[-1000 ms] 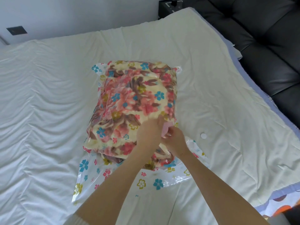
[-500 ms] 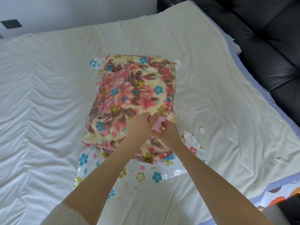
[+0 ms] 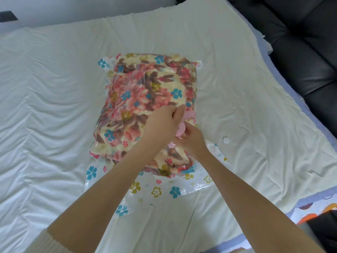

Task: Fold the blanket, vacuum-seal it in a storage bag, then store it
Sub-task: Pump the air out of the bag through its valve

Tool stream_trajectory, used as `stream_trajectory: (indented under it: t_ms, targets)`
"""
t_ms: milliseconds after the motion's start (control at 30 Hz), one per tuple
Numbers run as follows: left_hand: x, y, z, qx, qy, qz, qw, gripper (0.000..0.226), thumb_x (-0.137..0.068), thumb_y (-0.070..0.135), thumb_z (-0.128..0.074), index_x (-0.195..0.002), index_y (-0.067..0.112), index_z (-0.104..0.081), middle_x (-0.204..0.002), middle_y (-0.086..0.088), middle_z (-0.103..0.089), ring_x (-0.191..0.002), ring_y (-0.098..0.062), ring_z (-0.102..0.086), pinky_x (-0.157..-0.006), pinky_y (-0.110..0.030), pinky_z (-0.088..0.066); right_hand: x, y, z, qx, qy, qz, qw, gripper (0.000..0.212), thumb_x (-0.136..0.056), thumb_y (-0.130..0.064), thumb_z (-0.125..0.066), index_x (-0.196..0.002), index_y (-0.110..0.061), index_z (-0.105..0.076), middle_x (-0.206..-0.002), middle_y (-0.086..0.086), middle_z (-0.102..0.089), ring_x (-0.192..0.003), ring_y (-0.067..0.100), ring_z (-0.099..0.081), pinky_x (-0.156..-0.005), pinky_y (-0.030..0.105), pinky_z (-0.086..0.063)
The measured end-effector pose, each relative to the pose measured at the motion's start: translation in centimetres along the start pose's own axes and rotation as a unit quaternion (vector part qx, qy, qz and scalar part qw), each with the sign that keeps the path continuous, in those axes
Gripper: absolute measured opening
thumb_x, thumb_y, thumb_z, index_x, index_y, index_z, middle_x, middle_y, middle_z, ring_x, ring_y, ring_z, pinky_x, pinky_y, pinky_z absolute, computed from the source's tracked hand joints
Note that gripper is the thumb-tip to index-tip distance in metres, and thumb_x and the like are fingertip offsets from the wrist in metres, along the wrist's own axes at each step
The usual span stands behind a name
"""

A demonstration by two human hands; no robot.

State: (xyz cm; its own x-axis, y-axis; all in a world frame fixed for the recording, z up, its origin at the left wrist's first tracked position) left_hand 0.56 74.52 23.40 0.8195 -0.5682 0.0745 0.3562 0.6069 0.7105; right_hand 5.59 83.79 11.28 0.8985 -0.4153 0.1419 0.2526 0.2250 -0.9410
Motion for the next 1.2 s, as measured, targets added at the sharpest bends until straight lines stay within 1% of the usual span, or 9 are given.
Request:
stream_trajectory:
  t_ms: [133, 267, 333, 533, 667, 733, 933, 1100, 1200]
  targets:
    - [1.5, 5.2, 3.9, 0.057, 0.125, -0.113, 0.984, 0.050, -0.098, 0.038, -0.040, -0.055, 0.016, -0.028, -0.046, 0.004, -0.025, -0.044, -0.011, -0.032, -0.046, -0.021, -0.025, 0.4, -0.5, 0.4, -0.029, -0.005, 0.016, 0.999, 0.038, -0.061, -0.012, -0.062, -0.060, -0.037, -0.034, -0.043, -0.025, -0.048, -0.048, -0.007, -0.047, -0.050, 0.004, -0.034]
    - [0.5, -3.6, -3.2, -0.057, -0.044, 0.062, 0.995, 0.038, -0.101, 0.034, -0.037, -0.073, 0.009, -0.048, -0.059, 0.001, -0.041, -0.064, -0.023, -0.052, -0.058, -0.029, -0.032, 0.3, 1.0, -0.2, 0.004, -0.003, 0.007, 1.000, 0.035, -0.070, -0.012, -0.080, -0.073, -0.035, -0.055, -0.066, -0.020, -0.064, -0.066, -0.002, -0.060, -0.065, 0.015, -0.047]
    - [0.1, -4.0, -3.2, -0.053, -0.047, 0.082, 0.994, 0.041, -0.101, 0.036, -0.036, -0.073, 0.008, -0.050, -0.059, 0.001, -0.042, -0.060, -0.021, -0.049, -0.059, -0.028, -0.032, 0.0, 1.0, -0.2, 0.013, 0.002, 0.008, 1.000, 0.031, -0.071, -0.012, -0.080, -0.076, -0.034, -0.058, -0.069, -0.017, -0.065, -0.066, 0.000, -0.059, -0.064, 0.019, -0.047]
    - [1.5, 5.3, 4.9, 0.071, 0.135, -0.100, 0.983, 0.049, -0.099, 0.031, -0.040, -0.054, 0.013, -0.032, -0.044, 0.006, -0.028, -0.041, -0.008, -0.034, -0.045, -0.019, -0.025, 0.0, -0.2, 0.2, -0.005, 0.004, 0.021, 1.000, 0.036, -0.067, -0.010, -0.070, -0.066, -0.036, -0.045, -0.052, -0.028, -0.054, -0.056, -0.008, -0.052, -0.055, 0.004, -0.038]
    - [1.2, -3.6, -2.8, -0.010, -0.023, 0.080, 0.996, 0.042, -0.100, 0.035, -0.036, -0.070, 0.008, -0.048, -0.057, 0.000, -0.042, -0.059, -0.022, -0.048, -0.053, -0.027, -0.031, 0.2, 1.0, -0.5, 0.023, -0.010, 0.010, 1.000, 0.028, -0.071, -0.012, -0.081, -0.084, -0.027, -0.062, -0.067, -0.019, -0.063, -0.065, -0.006, -0.058, -0.060, 0.008, -0.042]
    - [0.3, -4.6, -3.1, -0.024, -0.017, 0.110, 0.993, 0.044, -0.100, 0.035, -0.036, -0.070, 0.007, -0.049, -0.061, -0.005, -0.047, -0.064, -0.028, -0.050, -0.054, -0.031, -0.032, -0.2, 0.7, -0.3, 0.039, 0.002, 0.010, 0.999, 0.024, -0.072, -0.016, -0.080, -0.076, -0.028, -0.060, -0.063, -0.016, -0.061, -0.062, -0.005, -0.056, -0.058, 0.010, -0.041]
    - [1.6, 5.7, 3.3, 0.085, 0.108, -0.103, 0.985, 0.049, -0.098, 0.033, -0.042, -0.055, 0.010, -0.034, -0.047, 0.004, -0.028, -0.045, -0.013, -0.029, -0.046, -0.024, -0.024, -0.1, 0.7, 0.2, 0.049, -0.035, -0.005, 0.998, 0.043, -0.084, -0.002, -0.064, -0.073, -0.036, -0.042, -0.061, -0.021, -0.051, -0.062, -0.008, -0.053, -0.060, 0.011, -0.041]
    - [-0.2, -4.0, -3.2, 0.016, -0.022, 0.111, 0.993, 0.044, -0.100, 0.037, -0.037, -0.068, 0.008, -0.047, -0.056, 0.000, -0.041, -0.059, -0.021, -0.046, -0.049, -0.024, -0.029, -0.2, 0.4, 0.4, 0.033, 0.002, -0.015, 0.999, 0.039, -0.073, -0.009, -0.078, -0.063, -0.035, -0.050, -0.054, -0.023, -0.057, -0.055, -0.007, -0.052, -0.055, 0.009, -0.038]
    - [-0.1, -0.9, -1.5, 0.029, 0.017, 0.042, 0.999, 0.048, -0.099, 0.031, -0.041, -0.056, 0.012, -0.034, -0.050, 0.002, -0.032, -0.047, -0.010, -0.033, -0.050, -0.025, -0.024, -0.1, -0.1, 0.6, 0.001, 0.003, -0.017, 1.000, 0.040, -0.071, -0.006, -0.075, -0.060, -0.033, -0.048, -0.052, -0.021, -0.055, -0.052, -0.006, -0.050, -0.053, 0.008, -0.037]
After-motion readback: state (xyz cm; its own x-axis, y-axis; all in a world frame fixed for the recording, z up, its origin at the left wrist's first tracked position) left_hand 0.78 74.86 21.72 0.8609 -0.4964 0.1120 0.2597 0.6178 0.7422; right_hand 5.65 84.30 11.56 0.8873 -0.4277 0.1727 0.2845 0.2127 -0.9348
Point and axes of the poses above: each hand's wrist, its own x-axis away from the middle knuckle, its own z-axis out of the back of the hand, y = z × x, the point moved 7 cm from there along -x, towards the middle knuckle
